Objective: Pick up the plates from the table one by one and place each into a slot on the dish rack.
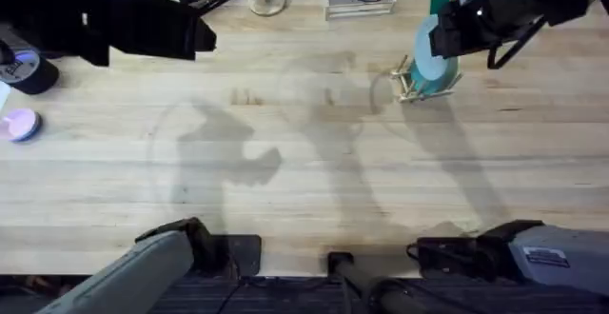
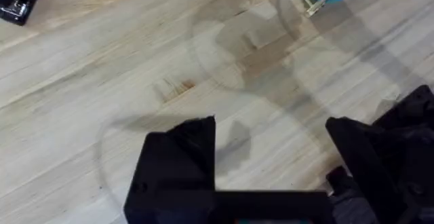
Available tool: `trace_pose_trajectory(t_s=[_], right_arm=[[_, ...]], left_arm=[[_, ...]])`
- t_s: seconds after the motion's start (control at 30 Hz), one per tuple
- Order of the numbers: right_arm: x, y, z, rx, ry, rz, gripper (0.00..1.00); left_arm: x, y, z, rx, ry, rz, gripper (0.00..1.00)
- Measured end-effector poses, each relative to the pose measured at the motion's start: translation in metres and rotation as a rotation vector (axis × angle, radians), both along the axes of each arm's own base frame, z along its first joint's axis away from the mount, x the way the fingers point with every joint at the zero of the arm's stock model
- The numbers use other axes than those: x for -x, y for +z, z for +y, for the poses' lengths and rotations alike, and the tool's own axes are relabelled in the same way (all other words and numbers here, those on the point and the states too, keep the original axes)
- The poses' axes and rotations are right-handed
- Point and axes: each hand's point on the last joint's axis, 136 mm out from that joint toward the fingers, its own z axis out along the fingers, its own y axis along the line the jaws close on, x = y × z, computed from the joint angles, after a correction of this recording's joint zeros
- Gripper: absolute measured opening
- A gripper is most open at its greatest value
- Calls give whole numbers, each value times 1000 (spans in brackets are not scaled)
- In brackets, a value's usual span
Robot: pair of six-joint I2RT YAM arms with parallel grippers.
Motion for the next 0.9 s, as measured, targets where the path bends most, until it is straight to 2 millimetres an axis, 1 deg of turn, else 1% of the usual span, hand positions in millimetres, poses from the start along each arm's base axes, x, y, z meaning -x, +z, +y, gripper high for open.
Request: trace_pose_trajectory(t_s=[0.33,0.6,0.9], right_arm=[[-3,-13,1,13,0,37,29],[-4,-16,1,19,-1,47,29],[-7,-33,2,36,-1,99,29]], left_arm=[[0,0,0,0,0,0,993],[0,0,0,0,0,0,994],[0,0,0,0,0,0,994]])
